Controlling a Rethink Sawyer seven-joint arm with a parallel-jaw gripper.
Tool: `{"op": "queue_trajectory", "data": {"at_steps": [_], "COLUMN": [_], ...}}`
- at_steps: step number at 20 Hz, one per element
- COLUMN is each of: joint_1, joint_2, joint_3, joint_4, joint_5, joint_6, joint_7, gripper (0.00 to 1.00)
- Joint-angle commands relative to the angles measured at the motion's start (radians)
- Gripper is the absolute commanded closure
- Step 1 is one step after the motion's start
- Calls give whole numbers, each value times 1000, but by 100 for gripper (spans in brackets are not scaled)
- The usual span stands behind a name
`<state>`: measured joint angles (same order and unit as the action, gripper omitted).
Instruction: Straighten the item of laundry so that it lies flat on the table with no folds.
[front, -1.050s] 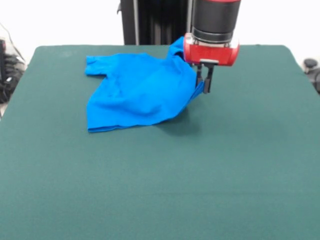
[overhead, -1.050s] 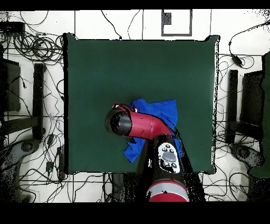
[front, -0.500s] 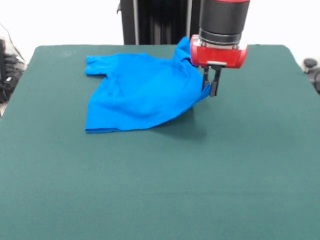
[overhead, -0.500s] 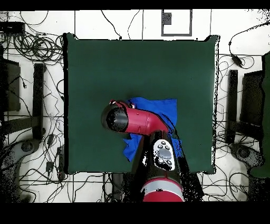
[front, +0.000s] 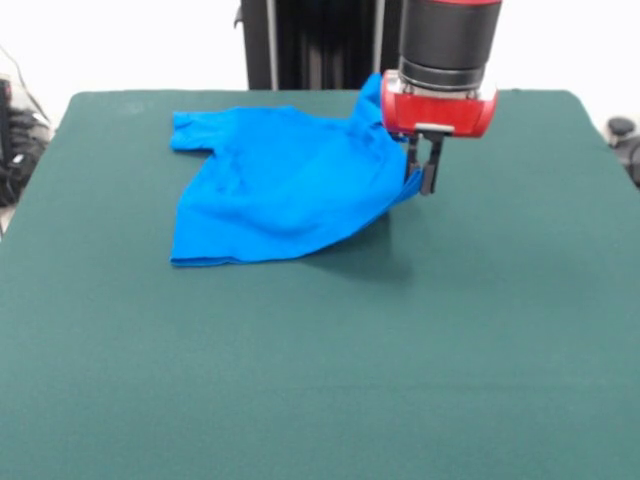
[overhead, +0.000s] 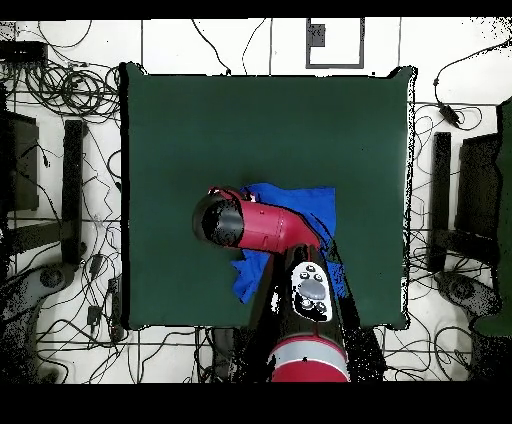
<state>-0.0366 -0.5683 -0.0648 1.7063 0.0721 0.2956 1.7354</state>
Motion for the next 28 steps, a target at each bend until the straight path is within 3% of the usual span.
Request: {"op": "queue_trajectory", "data": {"at_steps": [1,28], "joint_1": [41,51], "joint_2": [54,103], "joint_3": [31,16], "joint_4": [-42,-208], "joint_5": [57,22], "joint_6": [95,210], "joint_7": [201,175], "gripper": [100,100]}}
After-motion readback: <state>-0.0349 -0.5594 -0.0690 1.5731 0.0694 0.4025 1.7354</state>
